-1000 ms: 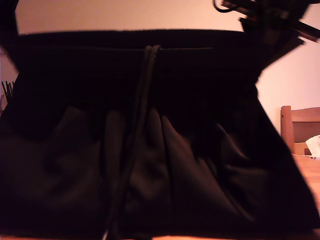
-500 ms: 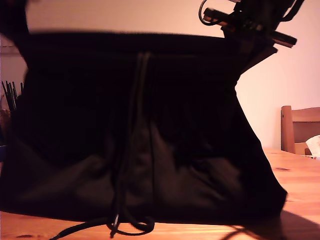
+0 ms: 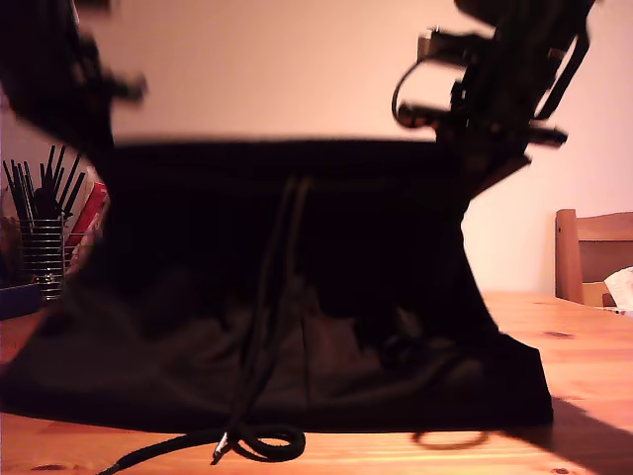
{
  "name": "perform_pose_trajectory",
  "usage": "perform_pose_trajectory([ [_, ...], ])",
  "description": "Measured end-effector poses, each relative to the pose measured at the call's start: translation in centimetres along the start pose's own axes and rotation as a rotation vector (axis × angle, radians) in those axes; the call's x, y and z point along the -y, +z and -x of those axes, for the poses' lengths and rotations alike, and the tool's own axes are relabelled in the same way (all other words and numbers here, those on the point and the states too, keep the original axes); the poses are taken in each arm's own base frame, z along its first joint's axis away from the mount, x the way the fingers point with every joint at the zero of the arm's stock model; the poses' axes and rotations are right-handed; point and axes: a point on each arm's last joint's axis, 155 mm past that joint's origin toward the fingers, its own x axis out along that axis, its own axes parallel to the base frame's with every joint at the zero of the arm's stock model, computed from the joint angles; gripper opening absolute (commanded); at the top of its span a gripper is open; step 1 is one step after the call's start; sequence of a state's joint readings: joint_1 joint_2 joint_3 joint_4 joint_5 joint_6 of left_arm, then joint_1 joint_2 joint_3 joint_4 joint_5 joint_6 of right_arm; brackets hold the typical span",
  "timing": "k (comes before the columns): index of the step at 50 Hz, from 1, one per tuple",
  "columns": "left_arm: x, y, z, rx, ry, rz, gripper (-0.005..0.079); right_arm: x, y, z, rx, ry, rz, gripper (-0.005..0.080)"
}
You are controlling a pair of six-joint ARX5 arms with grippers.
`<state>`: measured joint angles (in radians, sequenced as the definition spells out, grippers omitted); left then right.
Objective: Fold the shorts in front of you. After folding it, place it to the right side.
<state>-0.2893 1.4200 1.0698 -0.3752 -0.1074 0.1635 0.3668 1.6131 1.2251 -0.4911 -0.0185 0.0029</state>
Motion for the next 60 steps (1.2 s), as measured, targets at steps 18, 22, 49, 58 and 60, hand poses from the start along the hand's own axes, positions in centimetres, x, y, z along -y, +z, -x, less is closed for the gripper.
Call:
perform_pose_trajectory([
  [18, -1.3, -1.6, -7.4, -0.013, -0.013, 0.026, -0.0023, 0.9, -0.1, -5.6, 0.008, -0.005, -0.010, -0.0013],
  [22, -1.6, -1.7, -8.3, -0.004, -0.021, 0.036, -0.0023, 0.7, -0.2, -6.6, 0.011, 0.003, -0.010, -0.0013],
  [49, -2.8, -3.0, -11.1, -0.001, -0.041, 0.073, 0.0011, 0.9, 1.9, -10.0, 0.129, 0.002, -0.006, 0.0034],
  [58, -3.4, -1.9, -11.1, 0.044, -0.033, 0.078, 0.0291, 1.7, 2.9, -9.8, 0.166, -0.032, -0.010, 0.0256],
  [60, -3.5, -2.0, -11.1, 0.044, -0.032, 0.080, 0.0339, 1.9, 3.0, -9.8, 0.171, -0.036, -0.013, 0.0283],
])
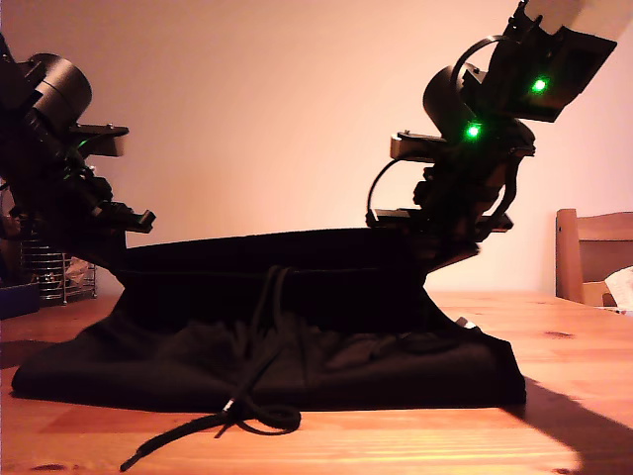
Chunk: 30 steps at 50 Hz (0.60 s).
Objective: Fold the shorts in front of you. After folding it, place it to the right side.
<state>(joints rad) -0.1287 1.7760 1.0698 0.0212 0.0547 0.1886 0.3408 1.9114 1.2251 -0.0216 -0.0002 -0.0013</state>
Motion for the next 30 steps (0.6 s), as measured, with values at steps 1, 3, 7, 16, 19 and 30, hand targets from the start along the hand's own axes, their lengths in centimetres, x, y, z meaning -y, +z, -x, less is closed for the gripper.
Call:
perform_pose_trajectory([
  [1, 0.0, 0.0, 0.0, 0.000, 0.001, 0.001, 0.0348, 0.1, 0.1, 0.0, 0.003, -0.002, -0.001, 0.0290],
  [3, -0.2, 0.0, 0.0, 0.003, 0.004, 0.002, 0.0348, 0.3, 0.2, 0.0, 0.009, -0.005, -0.003, 0.0301],
  [7, -0.5, 0.4, 0.0, 0.019, 0.012, 0.003, 0.0359, 0.5, 0.6, 0.0, 0.024, -0.010, -0.005, 0.0303],
  [16, -1.0, 1.8, 0.1, 0.074, 0.028, 0.003, 0.0351, 0.3, 0.7, 0.0, 0.029, -0.001, -0.005, 0.0302],
  [19, -1.1, 2.1, 0.1, 0.086, 0.030, 0.002, 0.0349, 0.0, 0.8, 0.0, 0.030, 0.014, -0.005, 0.0303],
  [30, -1.2, 3.1, 0.3, 0.110, 0.031, 0.000, 0.0410, -0.5, 1.9, 0.4, 0.029, 0.044, -0.004, 0.0374],
])
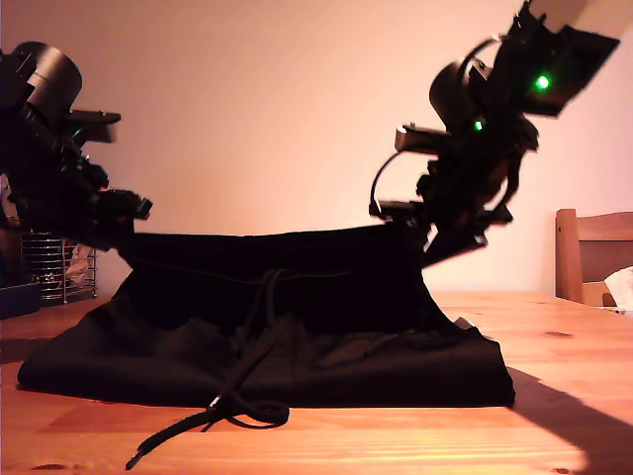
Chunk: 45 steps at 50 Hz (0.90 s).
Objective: Fold the shorts in front of you. After folding it, place it to the right side.
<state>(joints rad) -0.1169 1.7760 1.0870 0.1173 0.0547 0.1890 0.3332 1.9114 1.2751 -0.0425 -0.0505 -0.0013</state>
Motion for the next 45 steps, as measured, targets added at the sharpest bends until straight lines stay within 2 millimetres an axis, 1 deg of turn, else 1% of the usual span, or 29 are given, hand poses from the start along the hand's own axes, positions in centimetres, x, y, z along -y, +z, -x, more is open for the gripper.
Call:
perform_pose_trajectory([
  [3, -0.1, 0.5, 0.0, 0.011, 0.003, 0.000, 0.0426, 0.0, 1.1, 0.2, 0.017, 0.001, 0.005, 0.0400],
  [6, -0.3, 0.8, 0.1, 0.017, 0.006, 0.000, 0.0430, 0.0, 2.1, 0.4, 0.036, 0.001, 0.015, 0.0406],
  [9, -0.5, 1.0, 0.1, 0.024, 0.013, -0.017, 0.0434, 0.0, 2.5, 0.5, 0.042, 0.000, 0.028, 0.0406],
  [11, -0.8, 1.0, 0.1, 0.023, 0.019, -0.028, 0.0443, 0.0, 2.4, 0.5, 0.035, -0.002, 0.037, 0.0406],
  [18, -1.8, 0.6, 0.2, 0.008, 0.038, -0.053, 0.0522, 0.4, 1.7, 0.5, 0.010, -0.006, 0.050, 0.0406],
  [22, -2.3, 0.8, 0.3, 0.001, 0.043, -0.051, 0.0524, 0.5, 0.9, 0.5, -0.026, -0.015, 0.075, 0.0420],
  [25, -2.7, 1.2, 0.3, 0.004, 0.050, -0.052, 0.0524, 1.2, 0.1, 0.6, -0.058, -0.047, 0.125, 0.0442],
  [29, -3.1, 1.4, 0.4, 0.005, 0.058, -0.058, 0.0538, 1.9, -0.3, 0.6, -0.077, -0.076, 0.132, 0.0446],
  [33, -3.0, 1.2, 0.4, 0.003, 0.047, -0.056, 0.0598, 2.1, -0.4, 0.7, -0.083, -0.081, 0.141, 0.0446],
  [37, -2.8, 0.8, 0.4, -0.016, 0.033, -0.054, 0.0638, 2.1, -0.5, 0.7, -0.085, -0.081, 0.141, 0.0446],
  [42, -2.5, 0.0, 0.4, -0.047, 0.022, -0.052, 0.0641, 2.1, -0.6, 0.7, -0.090, -0.080, 0.141, 0.0446],
  [45, -2.4, 0.1, 0.4, -0.047, 0.012, -0.052, 0.0641, 1.9, -0.6, 0.7, -0.089, -0.072, 0.140, 0.0446],
])
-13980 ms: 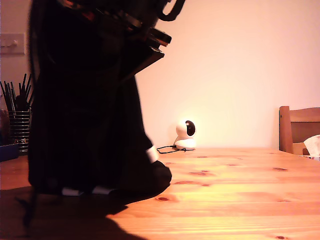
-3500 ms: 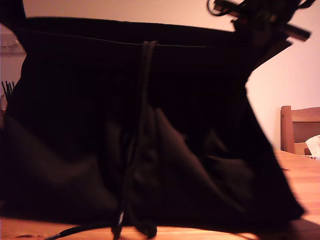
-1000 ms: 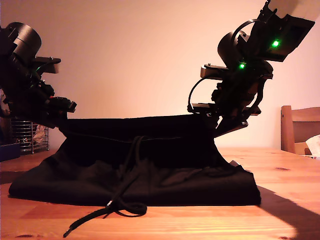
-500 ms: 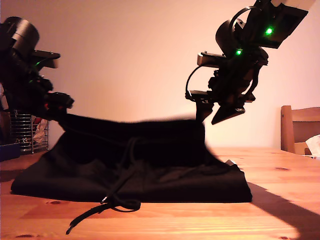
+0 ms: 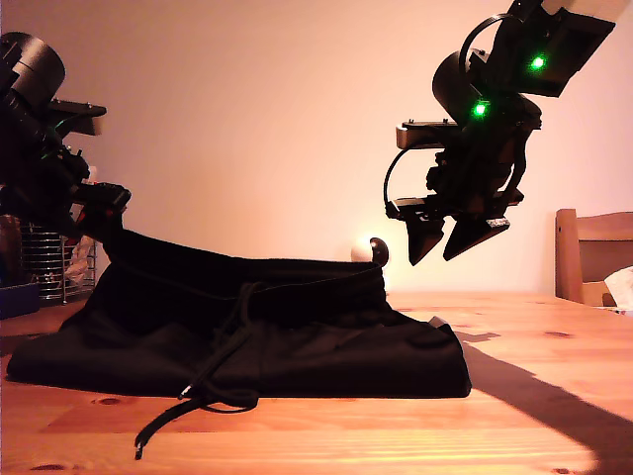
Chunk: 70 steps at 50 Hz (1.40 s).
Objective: Fold the shorts in front of you. After folding it, place it to the right side.
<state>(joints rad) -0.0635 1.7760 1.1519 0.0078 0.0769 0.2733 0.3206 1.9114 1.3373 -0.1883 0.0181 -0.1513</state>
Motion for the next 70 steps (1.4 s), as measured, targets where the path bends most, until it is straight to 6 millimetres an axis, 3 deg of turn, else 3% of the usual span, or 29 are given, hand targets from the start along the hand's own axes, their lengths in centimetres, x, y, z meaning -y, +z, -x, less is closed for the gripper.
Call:
perform_pose_trajectory([
  [7, 1.4, 1.2, 0.2, 0.039, -0.084, 0.030, 0.0641, -0.3, 0.0, 0.0, 0.002, 0.013, 0.000, 0.0446],
  [17, 2.9, 6.3, 1.5, 0.161, -0.214, 0.066, 0.0641, -0.9, -0.3, 0.0, -0.012, 0.041, 0.001, 0.0446],
  [22, 2.9, 6.9, 1.9, 0.146, -0.226, 0.069, 0.0613, -1.0, -0.4, 0.0, -0.013, 0.046, 0.001, 0.0436],
  [27, 4.4, 4.9, 1.9, 0.052, -0.275, 0.084, 0.0392, -1.4, -0.3, 0.0, -0.009, 0.070, 0.001, 0.0393],
  [32, 7.3, 2.4, 2.4, -0.043, -0.380, 0.099, -0.0025, -2.0, -0.2, 0.1, -0.006, 0.104, 0.004, 0.0220],
  [36, 9.9, 2.3, 3.0, -0.062, -0.456, 0.110, -0.0027, -2.5, -0.2, 0.2, -0.003, 0.132, 0.005, -0.0021],
  [43, 14.2, 2.9, 3.7, -0.077, -0.533, 0.123, -0.0024, -3.2, -0.2, 0.2, -0.004, 0.157, 0.007, -0.0013],
  [50, 18.5, 3.1, 4.6, -0.137, -0.592, 0.247, -0.0024, -3.3, -0.7, 0.3, -0.024, 0.162, 0.007, -0.0013],
  [58, 23.1, 2.8, 4.7, -0.206, -0.643, 0.373, -0.0024, -2.5, -0.9, 0.2, -0.029, 0.151, -0.005, -0.0013],
  [70, 29.7, -2.9, 2.8, -0.403, -0.686, 0.420, -0.0024, -1.1, -1.9, 0.2, -0.061, 0.138, -0.030, -0.0013],
])
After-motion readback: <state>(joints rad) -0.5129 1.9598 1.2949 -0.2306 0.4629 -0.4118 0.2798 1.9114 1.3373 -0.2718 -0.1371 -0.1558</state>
